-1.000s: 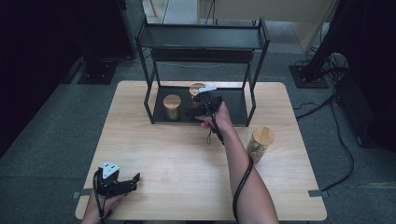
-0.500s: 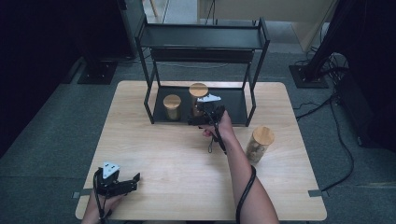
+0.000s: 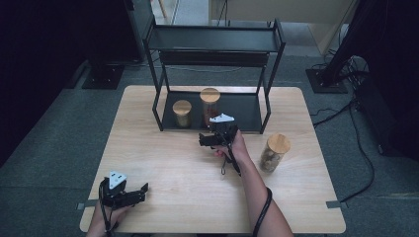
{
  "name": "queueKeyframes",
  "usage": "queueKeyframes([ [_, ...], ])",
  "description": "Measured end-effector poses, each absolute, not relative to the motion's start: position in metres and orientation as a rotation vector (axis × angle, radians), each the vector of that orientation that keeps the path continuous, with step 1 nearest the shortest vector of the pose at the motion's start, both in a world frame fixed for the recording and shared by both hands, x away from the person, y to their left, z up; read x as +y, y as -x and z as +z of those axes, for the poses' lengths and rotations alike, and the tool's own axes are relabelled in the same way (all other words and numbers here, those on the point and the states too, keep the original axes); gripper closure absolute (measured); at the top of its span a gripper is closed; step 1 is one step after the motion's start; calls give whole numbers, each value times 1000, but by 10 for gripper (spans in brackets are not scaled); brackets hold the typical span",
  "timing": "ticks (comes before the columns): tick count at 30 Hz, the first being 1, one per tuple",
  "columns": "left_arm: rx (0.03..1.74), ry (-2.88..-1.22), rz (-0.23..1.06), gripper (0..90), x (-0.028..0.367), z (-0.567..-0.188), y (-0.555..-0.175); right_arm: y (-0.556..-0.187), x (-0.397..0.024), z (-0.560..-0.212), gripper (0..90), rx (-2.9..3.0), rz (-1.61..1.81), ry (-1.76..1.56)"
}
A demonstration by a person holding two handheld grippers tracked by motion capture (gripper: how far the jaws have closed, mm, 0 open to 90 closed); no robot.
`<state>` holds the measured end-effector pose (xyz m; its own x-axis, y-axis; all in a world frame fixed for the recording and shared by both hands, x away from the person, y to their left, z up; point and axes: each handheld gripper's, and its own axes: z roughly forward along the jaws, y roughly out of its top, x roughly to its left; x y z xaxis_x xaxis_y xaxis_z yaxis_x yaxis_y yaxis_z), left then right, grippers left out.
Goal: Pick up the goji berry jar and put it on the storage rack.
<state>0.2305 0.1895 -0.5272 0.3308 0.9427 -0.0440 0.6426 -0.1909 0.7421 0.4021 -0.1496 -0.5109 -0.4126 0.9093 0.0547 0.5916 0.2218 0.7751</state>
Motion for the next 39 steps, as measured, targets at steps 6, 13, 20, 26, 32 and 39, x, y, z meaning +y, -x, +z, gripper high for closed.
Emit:
queueKeyframes([
  [6, 1392, -1923, 569, 46, 189, -527, -230, -395, -148, -522, 9, 2104, 1037, -1383],
  [13, 1392, -1926, 571, 46, 189, -527, -231, -390, -149, -529, 14, 2139, 1001, -1374],
  [20, 1391, -1925, 568, 46, 189, -527, -230, -387, -152, -530, 16, 2149, 1012, -1401],
  [26, 1388, -1920, 559, 46, 190, -527, -230, -381, -153, -530, 16, 2145, 996, -1402],
  [32, 1387, -1924, 561, 46, 190, -527, -230, -372, -154, -530, 16, 2146, 998, -1405],
  [39, 1386, -1924, 564, 46, 190, -527, -230, -362, -155, -531, 16, 2153, 998, -1396],
])
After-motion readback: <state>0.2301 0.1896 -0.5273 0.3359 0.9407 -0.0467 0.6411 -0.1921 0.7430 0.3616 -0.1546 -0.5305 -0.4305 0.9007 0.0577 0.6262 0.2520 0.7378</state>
